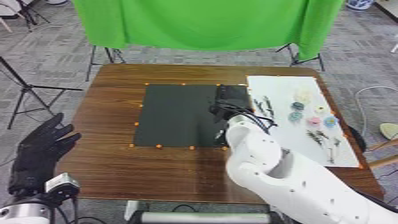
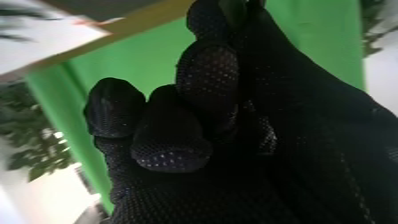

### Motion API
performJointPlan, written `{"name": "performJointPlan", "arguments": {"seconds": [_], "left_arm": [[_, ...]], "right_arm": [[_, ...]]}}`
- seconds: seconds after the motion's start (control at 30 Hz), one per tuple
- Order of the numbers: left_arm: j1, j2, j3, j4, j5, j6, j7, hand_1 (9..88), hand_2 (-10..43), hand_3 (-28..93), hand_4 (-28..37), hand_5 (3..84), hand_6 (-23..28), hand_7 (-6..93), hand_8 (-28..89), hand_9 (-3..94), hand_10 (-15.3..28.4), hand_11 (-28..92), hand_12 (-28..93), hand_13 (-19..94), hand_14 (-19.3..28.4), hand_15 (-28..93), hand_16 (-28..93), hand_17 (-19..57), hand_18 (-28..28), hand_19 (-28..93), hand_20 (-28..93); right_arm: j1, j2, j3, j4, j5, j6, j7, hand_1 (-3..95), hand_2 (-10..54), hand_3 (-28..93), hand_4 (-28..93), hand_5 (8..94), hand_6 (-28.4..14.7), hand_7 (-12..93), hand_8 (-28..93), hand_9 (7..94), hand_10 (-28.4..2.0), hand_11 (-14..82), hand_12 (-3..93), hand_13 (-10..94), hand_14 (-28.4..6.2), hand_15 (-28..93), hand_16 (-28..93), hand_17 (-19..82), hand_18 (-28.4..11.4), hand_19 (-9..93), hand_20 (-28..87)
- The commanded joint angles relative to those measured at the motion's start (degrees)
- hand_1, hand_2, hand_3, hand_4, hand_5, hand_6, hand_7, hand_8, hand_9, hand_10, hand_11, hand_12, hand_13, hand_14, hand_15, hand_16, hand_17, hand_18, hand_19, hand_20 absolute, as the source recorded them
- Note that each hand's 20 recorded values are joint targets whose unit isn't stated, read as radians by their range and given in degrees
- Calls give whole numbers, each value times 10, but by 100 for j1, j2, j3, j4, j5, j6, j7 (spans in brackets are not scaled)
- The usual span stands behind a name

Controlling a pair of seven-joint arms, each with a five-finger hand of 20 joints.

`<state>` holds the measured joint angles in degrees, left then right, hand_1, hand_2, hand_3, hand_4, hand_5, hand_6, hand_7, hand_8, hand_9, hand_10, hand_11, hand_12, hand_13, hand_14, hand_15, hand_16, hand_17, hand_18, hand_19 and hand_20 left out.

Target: Arrange flowers

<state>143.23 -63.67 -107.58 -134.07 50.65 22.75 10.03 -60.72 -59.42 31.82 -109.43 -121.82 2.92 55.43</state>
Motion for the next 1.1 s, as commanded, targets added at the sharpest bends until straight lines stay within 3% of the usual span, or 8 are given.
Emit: {"name": "performJointPlan", "arguments": {"seconds": [0.03, 0.2, 0.23, 0.27, 0.33, 0.43, 0.53, 1.1], "left_arm": [[-405, 61, 244, 159, 102, -13, -155, 246, 52, 832, -199, 349, 83, 148, -100, 326, 190, 266, 91, 256, 266, 494, -92, -78, 244, 656, -65], [-824, 202, 538, 316, 76, -36, -131, 243, 48, 839, -207, 354, 82, 152, -99, 335, 193, 265, 97, 261, 275, 500, -91, -79, 246, 657, -69], [-1064, 223, 604, 394, 153, -174, -311, 242, 48, 840, -209, 355, 82, 152, -99, 336, 193, 265, 97, 261, 277, 501, -91, -79, 247, 657, -69], [-1016, 281, 705, 371, 92, -18, -118, 242, 49, 842, -219, 357, 81, 157, -100, 344, 194, 262, 105, 267, 280, 502, -88, -80, 250, 661, -74], [-1211, 318, 753, 425, 149, -122, -207, 241, 51, 841, -225, 358, 81, 159, -101, 352, 195, 260, 111, 275, 283, 502, -86, -81, 253, 665, -78], [-1203, 371, 764, 405, 108, -31, -126, 238, 61, 832, -230, 358, 79, 160, -102, 368, 195, 256, 119, 307, 283, 497, -78, -81, 263, 675, -86], [-1314, 356, 794, 447, 141, -131, -177, 238, 68, 824, -229, 358, 80, 159, -105, 376, 195, 248, 126, 322, 284, 490, -68, -79, 267, 683, -99], [-1434, 492, 917, 493, 69, -62, -43, 243, 74, 813, -212, 352, 80, 160, -106, 381, 195, 239, 129, 334, 284, 475, -59, -77, 269, 699, -149]], "right_arm": [[369, -1123, -300, 580, 2, -274, -143, 482, -95, 897, -268, 839, -52, 358, 248, 852, -143, 604, 273, 828, -96, 866, 210, 475, -275, 932, 558], [715, -1588, -819, 1339, -18, -502, -111, 481, -95, 895, -266, 839, -51, 359, 245, 851, -142, 606, 270, 829, -97, 867, 209, 475, -275, 932, 560], [1128, -1488, -1359, 1478, 331, -139, 213, 481, -95, 894, -265, 840, -51, 359, 244, 851, -142, 607, 269, 828, -97, 867, 209, 476, -276, 932, 560], [677, -1678, -876, 1548, -75, -731, -96, 480, -95, 895, -264, 840, -51, 359, 244, 851, -142, 607, 269, 829, -97, 867, 209, 476, -276, 932, 560], [773, -1758, -1078, 1730, 174, -587, 76, 480, -95, 893, -263, 840, -50, 359, 241, 852, -142, 607, 267, 829, -97, 866, 207, 477, -277, 932, 560], [597, -1876, -1020, 1889, -182, -986, -80, 480, -95, 889, -261, 841, -50, 360, 237, 853, -142, 609, 262, 829, -98, 865, 205, 477, -277, 932, 560], [492, -1910, -931, 1989, -160, -1080, 21, 480, -95, 889, -259, 841, -50, 360, 235, 852, -142, 610, 261, 830, -100, 864, 204, 474, -278, 932, 559], [488, -2270, -608, 2238, 721, -729, 115, 482, -95, 860, -253, 843, -45, 346, 198, 850, -136, 610, 250, 828, -104, 844, 200, 463, -282, 932, 532]]}}
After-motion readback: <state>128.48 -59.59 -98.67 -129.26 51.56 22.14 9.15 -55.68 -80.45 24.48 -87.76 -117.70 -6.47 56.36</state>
